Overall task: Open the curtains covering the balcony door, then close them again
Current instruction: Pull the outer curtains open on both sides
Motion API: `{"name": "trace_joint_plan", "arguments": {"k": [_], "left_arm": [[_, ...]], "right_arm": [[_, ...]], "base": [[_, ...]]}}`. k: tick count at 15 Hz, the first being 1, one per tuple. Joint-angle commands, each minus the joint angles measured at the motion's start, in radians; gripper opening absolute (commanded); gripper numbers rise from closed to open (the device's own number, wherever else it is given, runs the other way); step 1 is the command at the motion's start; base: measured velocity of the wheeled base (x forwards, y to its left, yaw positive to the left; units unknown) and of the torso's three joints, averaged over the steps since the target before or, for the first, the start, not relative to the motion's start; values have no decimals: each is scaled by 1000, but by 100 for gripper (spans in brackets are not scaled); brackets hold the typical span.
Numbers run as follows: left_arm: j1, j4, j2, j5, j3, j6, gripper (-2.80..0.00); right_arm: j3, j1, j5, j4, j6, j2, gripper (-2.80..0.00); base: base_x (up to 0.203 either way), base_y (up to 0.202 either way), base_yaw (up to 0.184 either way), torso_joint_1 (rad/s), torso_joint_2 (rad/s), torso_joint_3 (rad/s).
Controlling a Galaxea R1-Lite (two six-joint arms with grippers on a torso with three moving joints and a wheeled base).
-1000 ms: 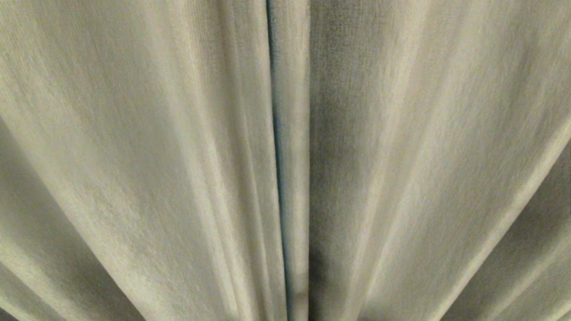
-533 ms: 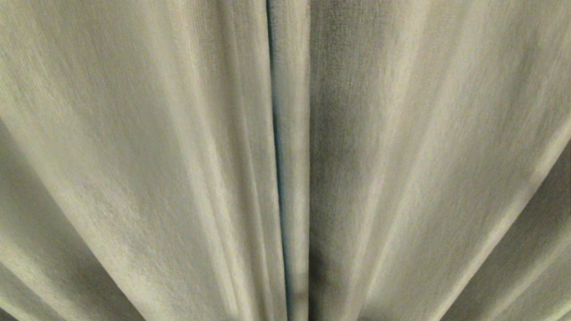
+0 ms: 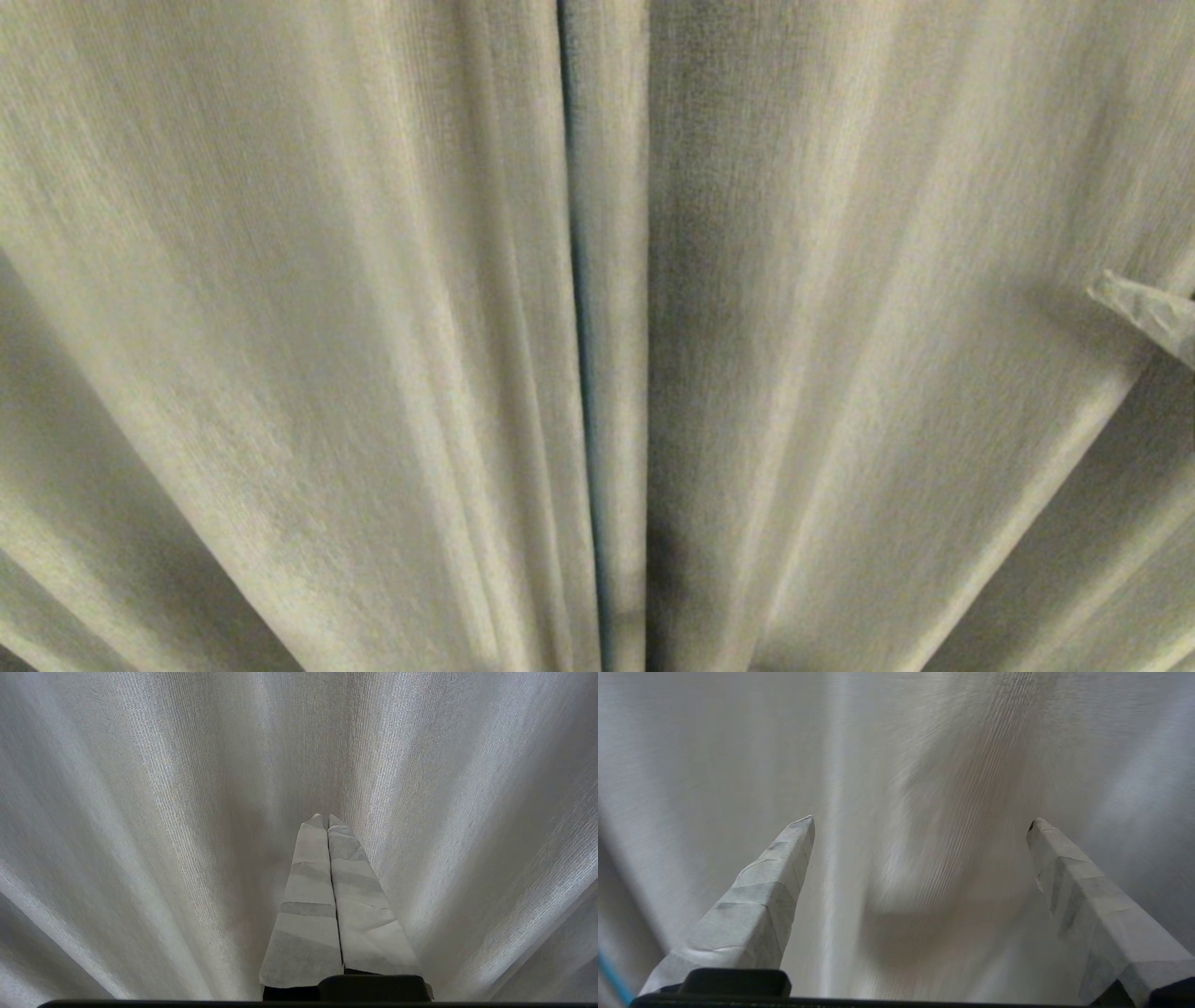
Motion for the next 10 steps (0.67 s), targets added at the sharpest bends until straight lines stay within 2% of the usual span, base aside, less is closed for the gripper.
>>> {"name": "trace_joint_plan", "arguments": {"k": [1, 4, 7, 8, 10], "left_arm": [[0, 0, 0, 0, 0, 0, -280], [0, 0, 0, 0, -1, 0, -280], [0, 0, 0, 0, 0, 0, -280], [0, 0, 0, 0, -1, 0, -280], [0, 0, 0, 0, -1, 0, -280]], "right_arm": [[-54, 1, 2, -39, 11, 137, 0], [-118, 1, 2, -71, 17, 210, 0], [-125, 1, 2, -75, 22, 218, 0], [-126, 1, 2, -75, 35, 217, -280], [-128, 1, 2, -75, 48, 217, -280]], "base": [[0, 0, 0, 0, 0, 0], [0, 0, 0, 0, 0, 0], [0, 0, 0, 0, 0, 0], [0, 0, 0, 0, 0, 0], [0, 0, 0, 0, 0, 0]]}}
